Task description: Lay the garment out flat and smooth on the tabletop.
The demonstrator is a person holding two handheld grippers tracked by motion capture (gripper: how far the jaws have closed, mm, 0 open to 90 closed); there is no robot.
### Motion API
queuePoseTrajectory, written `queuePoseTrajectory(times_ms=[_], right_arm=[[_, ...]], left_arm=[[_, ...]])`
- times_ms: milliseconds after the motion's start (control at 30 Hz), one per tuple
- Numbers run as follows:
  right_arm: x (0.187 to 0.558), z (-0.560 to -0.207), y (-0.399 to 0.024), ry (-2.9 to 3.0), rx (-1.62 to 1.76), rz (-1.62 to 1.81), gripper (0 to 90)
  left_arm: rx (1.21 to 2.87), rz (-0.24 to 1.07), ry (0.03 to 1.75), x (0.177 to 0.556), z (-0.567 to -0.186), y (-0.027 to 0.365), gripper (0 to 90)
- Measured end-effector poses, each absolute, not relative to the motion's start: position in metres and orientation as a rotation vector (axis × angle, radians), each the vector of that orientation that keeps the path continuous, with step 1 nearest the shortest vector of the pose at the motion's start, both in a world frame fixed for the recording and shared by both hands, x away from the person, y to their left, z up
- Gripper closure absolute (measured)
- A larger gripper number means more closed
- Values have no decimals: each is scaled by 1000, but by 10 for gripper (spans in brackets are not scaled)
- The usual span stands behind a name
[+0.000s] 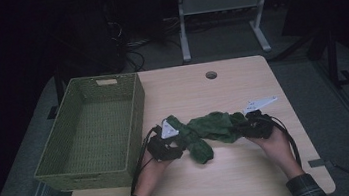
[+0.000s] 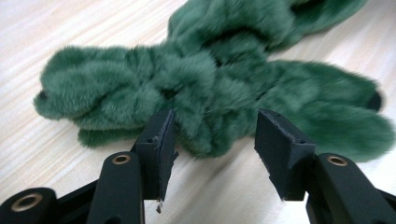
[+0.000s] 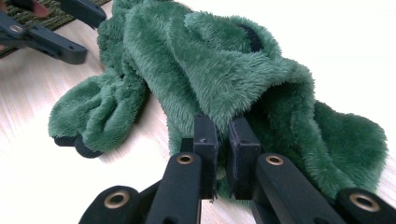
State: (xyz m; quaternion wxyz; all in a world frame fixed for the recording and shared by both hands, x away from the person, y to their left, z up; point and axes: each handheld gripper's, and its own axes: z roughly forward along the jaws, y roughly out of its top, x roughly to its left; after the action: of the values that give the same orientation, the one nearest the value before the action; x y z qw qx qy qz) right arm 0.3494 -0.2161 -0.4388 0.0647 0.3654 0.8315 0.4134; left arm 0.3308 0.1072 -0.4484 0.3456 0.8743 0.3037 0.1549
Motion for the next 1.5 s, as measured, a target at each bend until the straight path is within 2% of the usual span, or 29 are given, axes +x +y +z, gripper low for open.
queuePoseTrajectory(times_ms=[167,233,333,467,833,1200,1500], right_arm=[[350,-438,-217,2501,1094,1244,839],[350,-438,-217,2499,1086,1242,839],[349,-437,-218,2496,1098,1243,840],[350,-437,-218,2495,1096,1243,842],[364,-426,-225,2461,1093,1206,850],[397,-416,-231,2459,1096,1150,858],[417,-433,-220,2503,1108,1056,858]], left_arm=[[2302,403,807,339,-456,105,511],[2305,391,812,342,-458,104,567],[2325,376,802,344,-460,102,708],[2346,364,812,345,-457,98,807],[2318,237,771,320,-442,102,824],[2276,116,735,297,-440,102,825],[2281,61,713,280,-447,92,827]])
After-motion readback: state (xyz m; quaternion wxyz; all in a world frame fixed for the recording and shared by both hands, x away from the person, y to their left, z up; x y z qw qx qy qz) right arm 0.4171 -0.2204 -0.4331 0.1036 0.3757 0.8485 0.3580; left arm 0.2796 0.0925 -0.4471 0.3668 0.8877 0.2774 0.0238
